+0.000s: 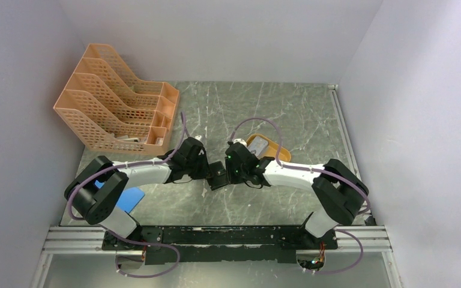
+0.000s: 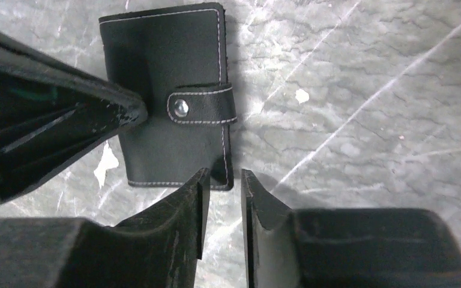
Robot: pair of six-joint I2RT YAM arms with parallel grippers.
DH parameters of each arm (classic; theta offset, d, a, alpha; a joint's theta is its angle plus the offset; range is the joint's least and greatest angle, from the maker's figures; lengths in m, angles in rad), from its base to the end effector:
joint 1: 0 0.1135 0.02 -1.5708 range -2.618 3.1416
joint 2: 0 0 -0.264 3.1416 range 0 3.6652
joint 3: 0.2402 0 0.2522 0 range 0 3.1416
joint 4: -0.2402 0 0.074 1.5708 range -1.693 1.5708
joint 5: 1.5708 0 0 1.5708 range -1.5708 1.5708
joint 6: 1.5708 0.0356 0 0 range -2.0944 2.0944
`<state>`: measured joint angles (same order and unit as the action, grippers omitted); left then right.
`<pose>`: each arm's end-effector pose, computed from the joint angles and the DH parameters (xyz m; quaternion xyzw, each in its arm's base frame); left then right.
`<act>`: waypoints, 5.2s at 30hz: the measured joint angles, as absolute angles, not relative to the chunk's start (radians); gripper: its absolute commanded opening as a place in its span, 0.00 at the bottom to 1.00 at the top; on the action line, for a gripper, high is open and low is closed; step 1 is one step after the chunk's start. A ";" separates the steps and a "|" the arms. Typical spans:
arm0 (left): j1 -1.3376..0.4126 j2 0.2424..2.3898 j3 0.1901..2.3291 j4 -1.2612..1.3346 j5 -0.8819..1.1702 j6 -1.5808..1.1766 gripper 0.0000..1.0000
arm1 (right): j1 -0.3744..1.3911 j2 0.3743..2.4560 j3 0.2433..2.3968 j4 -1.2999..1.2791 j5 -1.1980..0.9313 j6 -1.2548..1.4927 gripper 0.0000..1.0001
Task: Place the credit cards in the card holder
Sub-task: Open the card holder at the center of the board.
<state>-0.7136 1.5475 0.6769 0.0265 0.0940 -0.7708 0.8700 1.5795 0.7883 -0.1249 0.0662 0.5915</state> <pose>0.2173 -0.1925 0.1470 -0.0100 0.9338 -0.2723 0.2320 0.1977 0.2307 0.1586 -0.1208 0.9387 0.1911 0.2602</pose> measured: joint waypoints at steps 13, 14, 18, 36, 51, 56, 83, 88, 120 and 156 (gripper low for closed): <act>-0.714 1.550 0.636 0.110 0.097 -0.791 0.05 | 1.002 1.536 0.904 -0.193 0.268 0.472 0.56; -0.714 1.549 0.631 0.118 0.099 -0.794 0.05 | 1.004 1.538 0.901 -0.179 0.285 0.465 0.58; -0.714 1.546 0.619 0.139 0.101 -0.802 0.05 | 1.004 1.539 0.868 -0.094 0.345 0.436 0.62; -0.713 1.545 0.607 0.159 0.102 -0.810 0.05 | 1.008 1.660 0.800 0.104 0.415 0.308 0.61; -0.712 1.543 0.598 0.175 0.102 -0.820 0.05 | 1.030 1.690 0.802 0.128 0.442 0.267 0.62; -0.712 1.544 0.597 0.177 0.102 -0.820 0.05 | 1.045 1.703 0.806 0.138 0.465 0.245 0.59; -0.708 1.557 0.592 0.214 0.101 -0.826 0.05 | 1.075 1.766 0.866 0.129 0.566 0.244 0.00; -0.708 1.558 0.592 0.217 0.101 -0.826 0.05 | 1.075 1.765 0.866 0.129 0.569 0.251 0.00; -0.711 1.397 0.615 0.035 0.091 -0.764 0.74 | 1.032 1.458 0.798 -0.089 0.370 0.552 0.00; -0.711 1.290 0.548 -0.076 0.023 -0.725 0.68 | 0.940 1.404 0.560 0.004 0.189 0.920 0.58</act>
<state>-0.7113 1.2903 0.5476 -0.0757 0.0235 -0.7250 0.9398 1.4036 0.5598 0.0040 0.1894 0.9199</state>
